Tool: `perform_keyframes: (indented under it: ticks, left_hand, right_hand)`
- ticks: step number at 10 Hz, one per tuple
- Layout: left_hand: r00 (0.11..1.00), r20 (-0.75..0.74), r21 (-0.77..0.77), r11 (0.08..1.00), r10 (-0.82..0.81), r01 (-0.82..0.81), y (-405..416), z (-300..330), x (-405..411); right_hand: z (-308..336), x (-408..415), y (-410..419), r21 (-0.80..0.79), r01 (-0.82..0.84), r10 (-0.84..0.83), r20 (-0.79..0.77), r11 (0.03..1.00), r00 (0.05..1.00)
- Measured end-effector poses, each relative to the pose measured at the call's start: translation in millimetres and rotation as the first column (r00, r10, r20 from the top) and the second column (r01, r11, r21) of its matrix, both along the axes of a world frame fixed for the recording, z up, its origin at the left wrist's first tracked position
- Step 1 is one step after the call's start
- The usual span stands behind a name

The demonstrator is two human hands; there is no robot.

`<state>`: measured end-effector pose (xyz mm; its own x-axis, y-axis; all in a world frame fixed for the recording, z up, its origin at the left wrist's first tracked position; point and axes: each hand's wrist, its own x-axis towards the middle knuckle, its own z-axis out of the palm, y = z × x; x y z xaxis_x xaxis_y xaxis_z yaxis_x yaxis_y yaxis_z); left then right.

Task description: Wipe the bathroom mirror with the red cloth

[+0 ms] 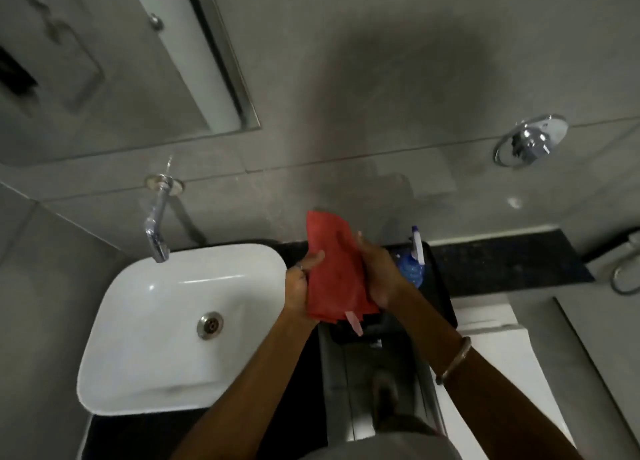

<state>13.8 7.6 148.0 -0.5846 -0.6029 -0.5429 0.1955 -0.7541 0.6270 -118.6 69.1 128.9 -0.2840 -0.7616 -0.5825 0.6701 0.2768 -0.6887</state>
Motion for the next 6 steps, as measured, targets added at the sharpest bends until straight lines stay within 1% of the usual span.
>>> perform_keyframes:
  ticks: [1, 2, 3, 4, 5, 6]
  left_hand:
    - [0.987, 0.122, 0.022, 0.994, -0.109, 0.107, 8.1, -28.8, -3.7]
    - [0.948, 0.279, -0.002, 0.987, -0.153, 0.160, 7.8, -60.9, -14.4]
    - [0.894, 0.389, 0.022, 0.972, -0.223, 0.233, -1.2, -95.0, -29.6]
    - [0.831, 0.502, 0.013, 0.962, -0.242, 0.273, -15.4, -127.5, -46.2]
    - [0.734, 0.615, -0.025, 0.924, -0.286, 0.381, -24.4, -153.5, -60.4]
    - [0.642, 0.729, -0.088, 0.898, -0.237, 0.431, -10.8, -152.0, -57.3]
  right_hand:
    - [-34.9, -3.3, 17.5, 0.054, -0.111, 0.106, 0.084, 0.992, 0.991]
    - [-69.0, -13.1, 25.2, 0.116, -0.144, 0.146, -0.008, 0.983, 0.989]
    - [-98.2, -29.9, 21.2, 0.197, -0.141, 0.163, -0.096, 0.970, 0.982]
    - [-126.6, -48.5, 10.8, 0.258, -0.164, 0.216, -0.190, 0.952, 0.958]
    - [-150.1, -62.3, -1.6, 0.354, -0.231, 0.343, -0.297, 0.906, 0.891]
    - [-154.9, -55.7, 0.2, 0.546, -0.266, 0.530, -0.408, 0.794, 0.744]
